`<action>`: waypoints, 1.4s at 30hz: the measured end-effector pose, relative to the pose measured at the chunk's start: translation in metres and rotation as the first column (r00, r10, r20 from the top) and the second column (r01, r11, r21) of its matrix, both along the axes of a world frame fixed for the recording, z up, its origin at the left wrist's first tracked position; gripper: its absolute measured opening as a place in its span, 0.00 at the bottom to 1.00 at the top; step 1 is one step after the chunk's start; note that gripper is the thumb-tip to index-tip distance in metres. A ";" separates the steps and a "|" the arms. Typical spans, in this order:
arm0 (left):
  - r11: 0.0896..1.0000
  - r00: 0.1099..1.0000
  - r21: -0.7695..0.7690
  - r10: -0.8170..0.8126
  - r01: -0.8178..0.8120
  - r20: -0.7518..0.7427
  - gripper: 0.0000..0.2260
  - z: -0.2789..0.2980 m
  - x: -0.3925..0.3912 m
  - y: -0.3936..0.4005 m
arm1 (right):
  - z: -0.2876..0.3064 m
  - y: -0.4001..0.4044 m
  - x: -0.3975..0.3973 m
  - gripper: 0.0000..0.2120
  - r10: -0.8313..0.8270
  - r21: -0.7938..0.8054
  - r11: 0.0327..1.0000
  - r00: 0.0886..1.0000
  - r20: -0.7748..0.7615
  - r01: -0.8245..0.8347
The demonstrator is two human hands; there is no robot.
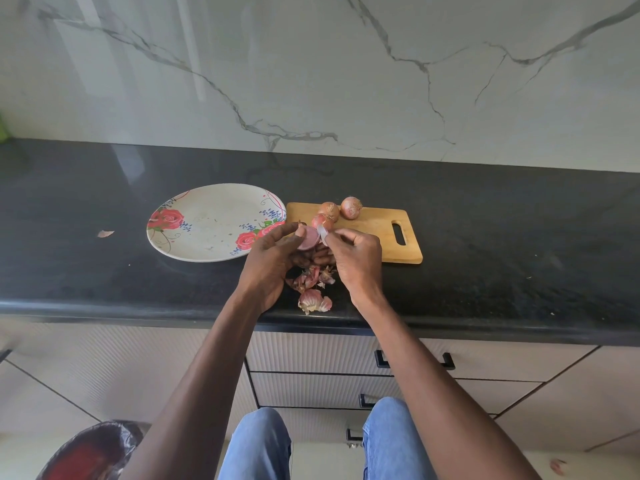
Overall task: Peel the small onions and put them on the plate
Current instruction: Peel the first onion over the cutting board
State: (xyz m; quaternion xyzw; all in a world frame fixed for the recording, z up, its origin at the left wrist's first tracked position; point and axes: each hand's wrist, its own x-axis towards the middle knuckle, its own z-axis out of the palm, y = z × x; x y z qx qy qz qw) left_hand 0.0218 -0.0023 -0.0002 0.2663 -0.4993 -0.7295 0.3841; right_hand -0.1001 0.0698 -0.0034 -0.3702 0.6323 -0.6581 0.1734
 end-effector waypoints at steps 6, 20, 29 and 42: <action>1.000 1.000 0.027 0.003 -0.003 -0.004 0.13 -0.003 0.001 -0.002 | -0.001 -0.003 -0.001 0.18 0.016 0.020 1.000 0.998 0.055 -0.018; 0.978 0.985 0.187 0.116 -0.091 -0.131 0.10 -0.002 0.001 -0.008 | 0.009 0.009 0.001 0.10 0.069 -0.122 0.992 0.937 0.342 -0.029; 0.984 0.985 0.148 0.121 -0.102 -0.124 0.17 -0.004 0.001 -0.007 | -0.005 0.001 0.002 0.05 -0.086 0.133 0.983 0.954 -0.288 0.129; 1.000 0.998 -0.011 0.003 -0.004 -0.070 0.17 0.002 0.003 0.005 | -0.002 0.001 -0.001 0.11 -0.028 0.037 0.999 0.975 -0.219 0.037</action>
